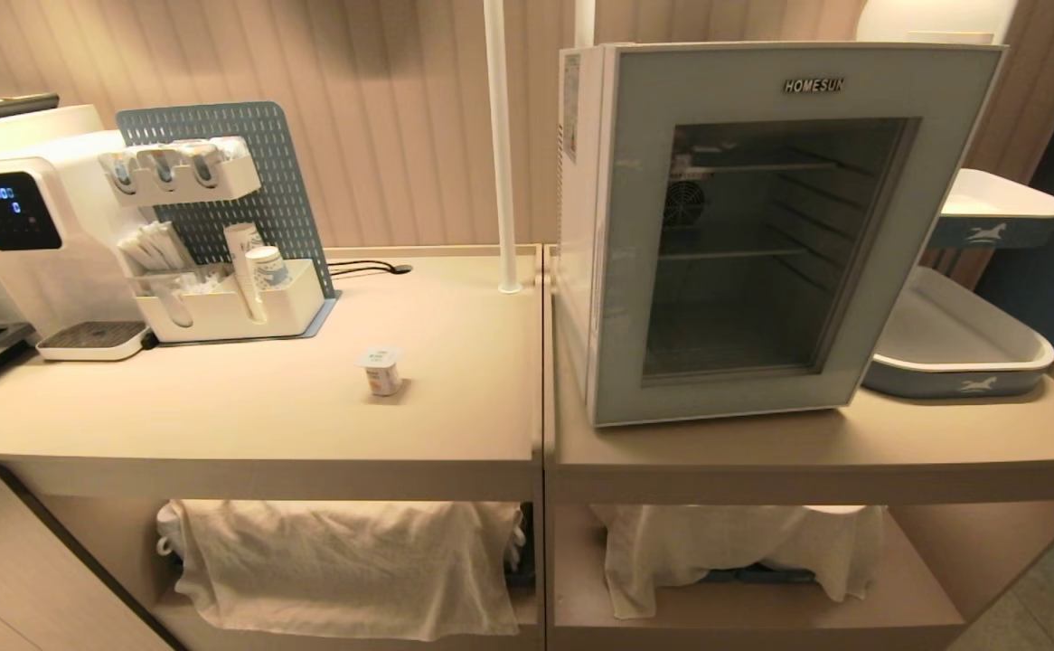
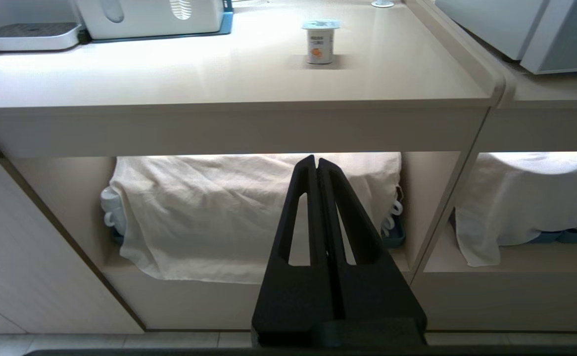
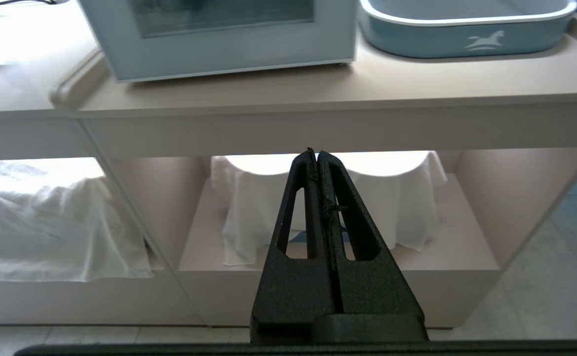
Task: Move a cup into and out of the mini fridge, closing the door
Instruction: Open the freezer door
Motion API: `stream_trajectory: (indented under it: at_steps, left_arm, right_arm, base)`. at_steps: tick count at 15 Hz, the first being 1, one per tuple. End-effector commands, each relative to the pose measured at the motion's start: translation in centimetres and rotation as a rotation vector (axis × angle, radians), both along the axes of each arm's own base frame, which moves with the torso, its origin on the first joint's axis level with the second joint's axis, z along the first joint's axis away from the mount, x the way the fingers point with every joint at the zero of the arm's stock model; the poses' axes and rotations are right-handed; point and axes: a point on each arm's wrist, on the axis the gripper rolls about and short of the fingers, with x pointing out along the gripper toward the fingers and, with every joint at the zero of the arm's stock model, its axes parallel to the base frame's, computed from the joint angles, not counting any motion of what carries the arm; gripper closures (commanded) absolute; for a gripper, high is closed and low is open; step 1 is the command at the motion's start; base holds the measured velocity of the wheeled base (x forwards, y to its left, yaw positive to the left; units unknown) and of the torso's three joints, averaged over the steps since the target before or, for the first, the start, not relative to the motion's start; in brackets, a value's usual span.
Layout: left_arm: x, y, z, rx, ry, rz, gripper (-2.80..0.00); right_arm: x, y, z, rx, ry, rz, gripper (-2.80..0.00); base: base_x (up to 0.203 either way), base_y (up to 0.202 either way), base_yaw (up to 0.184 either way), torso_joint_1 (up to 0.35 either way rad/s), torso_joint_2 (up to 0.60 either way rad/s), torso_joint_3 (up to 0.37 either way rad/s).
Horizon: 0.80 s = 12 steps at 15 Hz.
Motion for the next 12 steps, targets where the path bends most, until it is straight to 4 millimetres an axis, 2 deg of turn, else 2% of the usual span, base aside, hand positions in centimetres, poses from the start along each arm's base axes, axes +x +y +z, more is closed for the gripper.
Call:
stream_trajectory:
  at_steps: [1, 12]
  left_arm:
    - [0.01, 0.0, -0.04, 0.0, 0.001, 0.0, 0.0]
    - [0.01, 0.0, -0.04, 0.0, 0.001, 0.0, 0.0]
  right_arm:
    - [0.01, 0.0, 0.0, 0.0, 0.001, 0.001, 0.0]
    - [0.01, 0.0, 0.0, 0.0, 0.001, 0.001, 0.0]
  base:
    - [0.0, -0.192, 0.0, 0.003, 0.0, -0.002]
    - [0.0, -0.194, 0.0, 0.002, 0.0, 0.001]
